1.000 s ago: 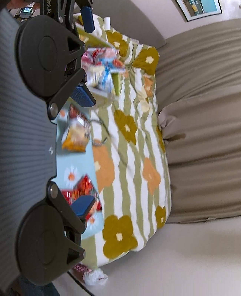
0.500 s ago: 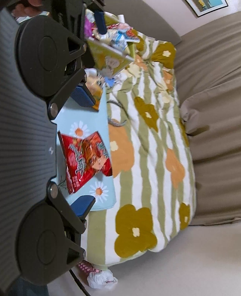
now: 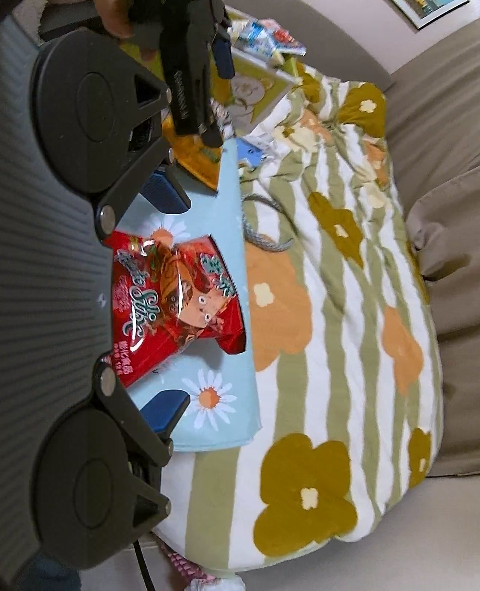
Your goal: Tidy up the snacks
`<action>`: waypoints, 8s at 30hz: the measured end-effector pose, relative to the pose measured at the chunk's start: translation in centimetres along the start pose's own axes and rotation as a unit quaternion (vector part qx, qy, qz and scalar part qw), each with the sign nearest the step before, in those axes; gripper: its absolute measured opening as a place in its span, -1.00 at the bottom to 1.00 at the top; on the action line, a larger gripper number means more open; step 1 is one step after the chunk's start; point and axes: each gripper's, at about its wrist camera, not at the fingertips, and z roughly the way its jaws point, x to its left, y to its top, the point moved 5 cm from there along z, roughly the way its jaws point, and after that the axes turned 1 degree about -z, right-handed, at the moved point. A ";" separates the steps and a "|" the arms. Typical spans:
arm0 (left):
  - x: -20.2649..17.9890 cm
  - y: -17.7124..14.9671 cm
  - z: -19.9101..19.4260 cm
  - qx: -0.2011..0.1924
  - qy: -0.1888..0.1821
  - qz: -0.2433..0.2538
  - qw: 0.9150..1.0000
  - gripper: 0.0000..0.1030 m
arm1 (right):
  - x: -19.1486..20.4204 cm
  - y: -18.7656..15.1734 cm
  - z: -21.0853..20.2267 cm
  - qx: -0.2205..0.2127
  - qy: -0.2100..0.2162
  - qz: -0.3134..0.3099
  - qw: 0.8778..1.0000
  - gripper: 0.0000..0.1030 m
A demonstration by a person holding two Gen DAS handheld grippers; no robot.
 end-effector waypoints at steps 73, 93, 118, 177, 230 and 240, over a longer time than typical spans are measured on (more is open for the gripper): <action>26.5 -6.1 -19.0 -0.099 -0.068 -0.217 0.969 0.53 | 27.8 1.1 -9.0 -0.097 0.161 -0.098 0.977 0.48; 34.7 -0.5 -7.9 -0.043 -0.252 -0.117 0.960 0.66 | 39.7 1.3 -5.0 -0.116 0.026 -0.026 0.993 0.48; 38.1 -6.5 -10.0 -0.055 -0.186 -0.119 0.974 0.99 | 42.0 0.3 -2.9 -0.104 0.006 -0.020 0.994 1.00; 25.6 -18.6 -29.5 -0.172 -0.095 -0.065 0.978 1.00 | 30.6 -18.5 -22.9 -0.158 -0.153 -0.049 0.974 1.00; 27.0 -18.2 -29.1 -0.172 -0.094 -0.078 0.978 1.00 | 29.5 -18.3 -22.9 -0.155 -0.164 -0.040 0.973 1.00; 28.1 -17.8 -28.1 -0.167 -0.097 -0.084 0.978 1.00 | 29.7 -17.7 -22.3 -0.153 -0.166 -0.038 0.973 1.00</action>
